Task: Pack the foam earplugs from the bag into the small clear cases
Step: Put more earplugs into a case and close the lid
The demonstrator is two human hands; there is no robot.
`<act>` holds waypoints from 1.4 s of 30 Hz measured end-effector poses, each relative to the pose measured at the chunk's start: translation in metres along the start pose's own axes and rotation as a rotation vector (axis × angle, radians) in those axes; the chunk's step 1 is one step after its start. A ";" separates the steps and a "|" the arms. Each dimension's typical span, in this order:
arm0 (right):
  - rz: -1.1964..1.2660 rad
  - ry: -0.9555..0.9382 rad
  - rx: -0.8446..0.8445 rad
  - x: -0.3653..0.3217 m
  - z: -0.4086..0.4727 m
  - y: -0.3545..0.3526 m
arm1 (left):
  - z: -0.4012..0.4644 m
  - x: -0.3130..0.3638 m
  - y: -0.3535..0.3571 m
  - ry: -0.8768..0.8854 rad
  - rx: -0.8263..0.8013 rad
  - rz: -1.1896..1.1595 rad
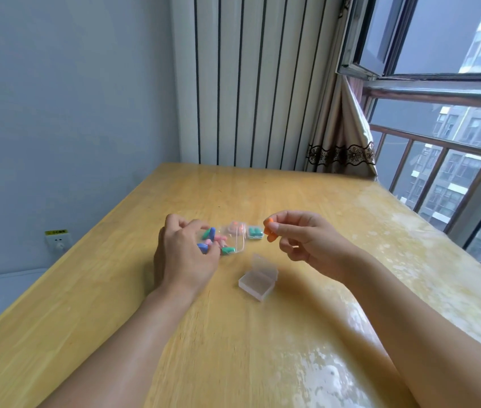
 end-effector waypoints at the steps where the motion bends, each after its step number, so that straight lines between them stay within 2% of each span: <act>1: -0.019 -0.010 -0.008 -0.005 -0.007 0.003 | -0.001 0.004 -0.005 0.048 0.043 -0.056; 3: -0.052 -0.035 -0.035 -0.014 -0.021 0.010 | -0.004 0.012 -0.012 0.196 0.002 -0.196; 5: -0.080 -0.073 -0.069 -0.018 -0.036 0.017 | -0.011 0.020 -0.012 0.273 -0.216 -0.337; 8: -0.300 -0.135 -0.102 -0.019 -0.049 0.027 | -0.018 0.020 -0.006 0.198 -0.528 -0.339; 11: -0.599 -0.188 -0.090 -0.013 -0.049 0.033 | -0.020 0.019 -0.001 0.151 -0.639 -0.316; 17: -0.948 -0.290 0.048 -0.008 -0.050 0.034 | -0.025 0.023 0.000 0.110 -0.659 -0.318; 21: -1.034 -0.198 0.014 -0.009 -0.052 0.037 | -0.030 0.025 0.000 0.120 -0.683 -0.288; 26: -0.944 0.029 0.023 -0.005 -0.050 0.038 | -0.034 0.028 -0.001 0.188 -0.697 -0.207; 32: -0.711 0.099 0.082 -0.012 -0.050 0.033 | -0.035 0.029 0.001 0.171 -0.643 -0.271; 38: -0.766 0.047 0.068 -0.009 -0.047 0.033 | -0.039 0.033 0.007 0.055 -0.706 -0.218; 42: -0.865 0.119 0.005 -0.008 -0.044 0.034 | -0.039 0.033 0.010 0.070 -0.598 -0.216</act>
Point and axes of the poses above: each hand's wrist, its own z-axis towards the middle knuckle, its own y-axis out of the palm, x = y × z, the point moved 1 cm from there along z, towards the middle knuckle, and after that the axes turned 6 degrees about -y, right-handed, at the moved point
